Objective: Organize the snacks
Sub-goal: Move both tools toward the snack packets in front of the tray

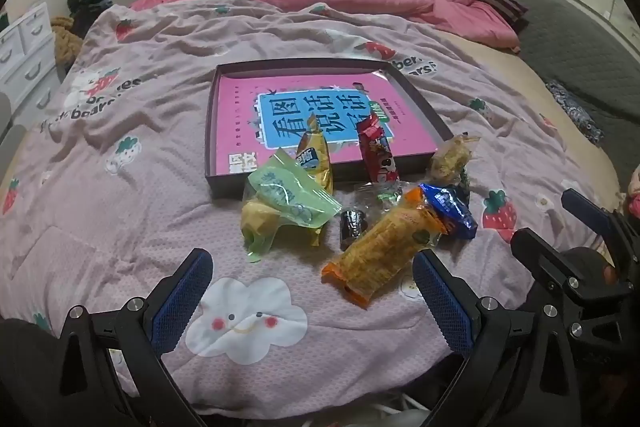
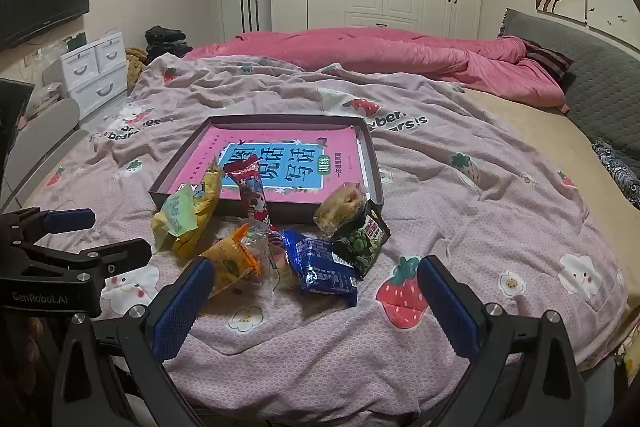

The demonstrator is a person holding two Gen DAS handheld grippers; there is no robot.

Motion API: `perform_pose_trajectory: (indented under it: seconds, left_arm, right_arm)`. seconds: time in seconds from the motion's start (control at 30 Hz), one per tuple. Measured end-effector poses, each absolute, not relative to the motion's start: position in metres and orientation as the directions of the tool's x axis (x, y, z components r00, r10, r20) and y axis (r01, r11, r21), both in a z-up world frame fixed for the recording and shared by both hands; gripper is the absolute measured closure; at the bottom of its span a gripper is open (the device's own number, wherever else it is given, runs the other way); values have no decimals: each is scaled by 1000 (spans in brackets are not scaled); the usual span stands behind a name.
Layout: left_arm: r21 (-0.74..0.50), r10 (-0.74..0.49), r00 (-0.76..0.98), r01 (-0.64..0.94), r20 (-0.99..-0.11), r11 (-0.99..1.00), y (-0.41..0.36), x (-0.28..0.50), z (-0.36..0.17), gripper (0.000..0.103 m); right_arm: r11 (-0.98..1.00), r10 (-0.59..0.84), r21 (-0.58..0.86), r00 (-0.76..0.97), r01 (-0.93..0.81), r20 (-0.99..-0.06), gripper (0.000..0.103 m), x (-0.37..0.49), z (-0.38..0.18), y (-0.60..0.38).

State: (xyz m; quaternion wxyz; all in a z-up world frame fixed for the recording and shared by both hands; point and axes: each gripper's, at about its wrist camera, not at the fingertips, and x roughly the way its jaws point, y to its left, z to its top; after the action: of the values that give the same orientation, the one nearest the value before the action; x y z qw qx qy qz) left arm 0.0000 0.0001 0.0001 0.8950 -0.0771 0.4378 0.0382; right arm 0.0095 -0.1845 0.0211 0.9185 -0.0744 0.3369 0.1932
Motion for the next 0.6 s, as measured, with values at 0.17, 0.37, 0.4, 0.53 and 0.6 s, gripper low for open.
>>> perform_pose_trajectory:
  seconds: [0.17,0.37,0.4,0.53,0.6]
  left_arm:
    - [-107,-2,613,-134,-790,985,0,0,1,3]
    - [-106,-3,615,-132,-789,986,-1,0,1,3]
    - [-105,-1,615,-133,-789,986,-1,-1,1,3]
    - [-103,0,615,-133,-789,986,-3,-2,3,3]
    - [-105,-2,613,-132,-790,986,-3,-1,3,3]
  right_arm:
    - [914,305,-7,699,-405,-647,1,10,21,-185]
    - [915,305,-6,699,-405,-647,1,10,20,-185]
    - [914,305,-6,698,-405,-647,1,10,20,-185]
    - [914,305,-6,698,-405,-648,1,10,20,-184]
    - [915,305,-5,698,-404,-647,1,10,20,-185]
